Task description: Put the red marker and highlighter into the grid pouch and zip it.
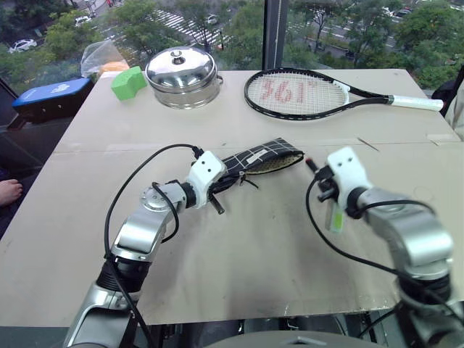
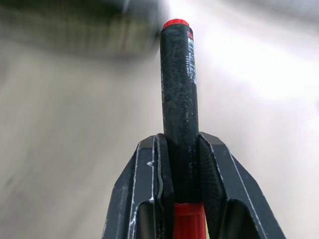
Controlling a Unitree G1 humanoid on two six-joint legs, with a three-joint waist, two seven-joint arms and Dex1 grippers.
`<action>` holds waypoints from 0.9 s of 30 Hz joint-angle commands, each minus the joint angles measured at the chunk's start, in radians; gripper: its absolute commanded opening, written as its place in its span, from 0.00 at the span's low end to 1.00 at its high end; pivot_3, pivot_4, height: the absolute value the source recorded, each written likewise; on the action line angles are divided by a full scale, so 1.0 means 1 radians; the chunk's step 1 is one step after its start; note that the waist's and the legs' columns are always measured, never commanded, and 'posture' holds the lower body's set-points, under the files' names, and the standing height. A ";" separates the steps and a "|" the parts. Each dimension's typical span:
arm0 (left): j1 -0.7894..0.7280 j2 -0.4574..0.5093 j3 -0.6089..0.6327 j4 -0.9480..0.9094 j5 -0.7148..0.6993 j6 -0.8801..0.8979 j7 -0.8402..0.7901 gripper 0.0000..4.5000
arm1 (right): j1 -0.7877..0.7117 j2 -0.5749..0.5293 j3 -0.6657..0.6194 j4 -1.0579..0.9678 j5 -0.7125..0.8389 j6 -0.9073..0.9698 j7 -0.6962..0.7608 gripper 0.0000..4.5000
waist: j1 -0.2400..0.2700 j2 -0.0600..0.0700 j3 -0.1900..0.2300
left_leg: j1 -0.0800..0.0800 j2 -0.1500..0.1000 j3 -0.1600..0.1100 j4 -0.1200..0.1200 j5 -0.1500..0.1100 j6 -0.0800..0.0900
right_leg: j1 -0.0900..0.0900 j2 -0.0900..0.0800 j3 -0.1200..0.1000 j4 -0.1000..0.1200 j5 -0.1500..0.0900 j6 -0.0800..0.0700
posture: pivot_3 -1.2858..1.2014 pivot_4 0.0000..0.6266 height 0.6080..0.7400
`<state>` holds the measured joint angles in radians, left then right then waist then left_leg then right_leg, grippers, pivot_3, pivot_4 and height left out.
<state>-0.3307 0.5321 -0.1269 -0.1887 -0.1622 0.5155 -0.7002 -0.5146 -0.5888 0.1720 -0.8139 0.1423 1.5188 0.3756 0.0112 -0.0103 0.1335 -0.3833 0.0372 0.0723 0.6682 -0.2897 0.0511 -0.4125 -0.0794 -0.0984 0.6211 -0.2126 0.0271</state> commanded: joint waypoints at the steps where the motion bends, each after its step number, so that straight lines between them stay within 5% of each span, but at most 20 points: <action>1: -0.008 -0.006 0.004 -0.045 -0.010 0.000 0.002 0.00 | -0.055 -0.256 0.182 -0.071 0.047 -0.102 0.124 0.05 | 0.002 -0.001 0.000 | 0.000 0.000 -0.001 -0.001 0.000 0.000 | 0.000 0.000 -0.001 -0.001 0.000 0.000 | 0.52 0.24 1.00; 14: -0.004 -0.016 -0.046 -0.088 -0.001 -0.021 -0.022 0.00 | -0.340 -0.276 0.552 0.284 -0.184 -0.512 0.240 0.05 | -0.013 -0.005 0.003 | 0.000 0.000 0.001 0.001 0.002 -0.004 | 0.000 -0.001 0.001 0.000 0.000 0.001 | 0.52 0.24 1.00; 23: -0.006 -0.028 -0.071 -0.113 0.007 -0.019 -0.017 0.00 | -0.471 -0.039 0.682 0.690 -0.389 -0.863 0.315 0.05 | -0.022 -0.005 0.003 | 0.000 0.000 0.002 0.001 0.002 -0.004 | 0.000 -0.001 0.001 0.000 0.000 0.001 | 0.52 0.24 1.00; 24: -0.008 -0.029 -0.070 -0.114 0.009 -0.012 -0.012 0.00 | -0.464 -0.036 0.669 0.700 -0.394 -0.884 0.330 0.29 | -0.020 -0.005 0.003 | 0.000 0.000 0.002 0.001 0.002 -0.004 | 0.000 -0.001 0.000 0.000 0.000 0.001 | 0.52 0.24 1.00; 27: -0.008 -0.030 -0.056 -0.106 0.011 0.009 0.007 0.00 | -0.415 -0.036 0.566 0.647 -0.359 -0.854 0.355 0.59 | -0.011 -0.005 0.003 | -0.001 0.000 0.002 0.002 0.002 -0.004 | 0.001 -0.001 -0.001 0.000 0.000 0.001 | 0.52 0.24 1.00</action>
<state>-0.3257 0.5045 -0.1979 -0.2576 -0.1500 0.5207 -0.7056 -0.9354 -0.6178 0.8330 -0.1173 -0.2275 0.6537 0.7197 0.0000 -0.0155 0.1362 -0.3842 0.0371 0.0741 0.6699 -0.2873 0.0471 -0.4119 -0.0810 -0.0989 0.6211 -0.2125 0.0278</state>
